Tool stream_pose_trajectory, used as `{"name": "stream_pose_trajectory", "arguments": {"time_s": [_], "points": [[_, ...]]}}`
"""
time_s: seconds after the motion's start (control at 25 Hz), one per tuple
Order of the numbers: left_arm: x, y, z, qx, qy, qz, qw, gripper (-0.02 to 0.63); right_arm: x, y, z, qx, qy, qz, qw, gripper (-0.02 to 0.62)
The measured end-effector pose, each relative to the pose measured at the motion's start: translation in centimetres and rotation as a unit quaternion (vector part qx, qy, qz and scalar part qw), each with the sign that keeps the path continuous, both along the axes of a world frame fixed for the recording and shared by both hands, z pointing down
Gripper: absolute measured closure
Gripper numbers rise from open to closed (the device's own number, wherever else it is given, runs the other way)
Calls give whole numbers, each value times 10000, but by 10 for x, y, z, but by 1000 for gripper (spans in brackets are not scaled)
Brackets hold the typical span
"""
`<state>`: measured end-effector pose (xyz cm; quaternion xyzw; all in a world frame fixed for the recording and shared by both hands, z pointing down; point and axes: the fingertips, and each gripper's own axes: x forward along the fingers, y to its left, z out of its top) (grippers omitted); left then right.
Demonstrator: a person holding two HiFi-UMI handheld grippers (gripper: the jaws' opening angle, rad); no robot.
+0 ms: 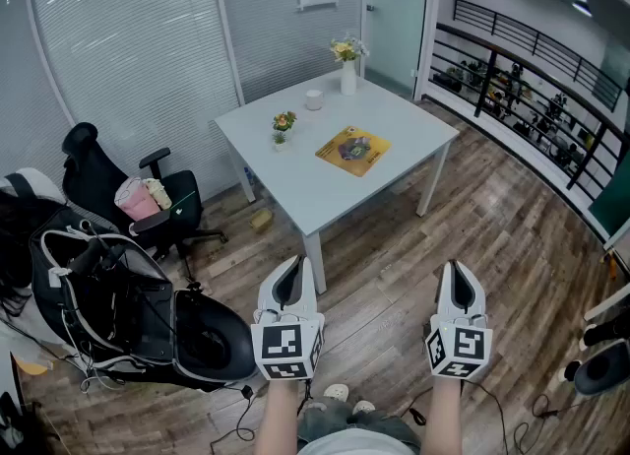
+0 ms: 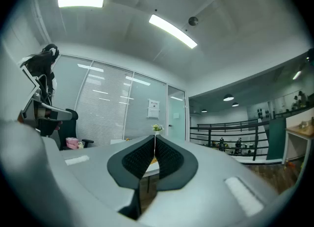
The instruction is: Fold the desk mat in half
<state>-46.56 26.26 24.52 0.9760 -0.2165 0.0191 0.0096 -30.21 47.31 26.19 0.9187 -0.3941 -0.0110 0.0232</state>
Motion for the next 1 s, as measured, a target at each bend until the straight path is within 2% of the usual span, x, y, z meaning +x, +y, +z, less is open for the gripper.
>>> {"name": "stream_pose_trajectory", "arguments": {"time_s": [0.16,0.52,0.72,0.88,1.0], "points": [[4,-15,2,-3,-10,4,10000,606,5,-14,1,-19,12,16,10000,572],[8,-8,0,32,21,-27,10000,606,10,-5,3,-25,-5,8,10000,573],[15,-30,4,47,-41,50,10000,606,19,-23,5,-102,28,39,9999,573],[21,-26,5,98,52,-12,9999,606,28,-14,8,15,9,96,10000,561],[27,-35,7,104,102,-43,9999,514,33,-18,10,68,-8,74,9999,512]]}}
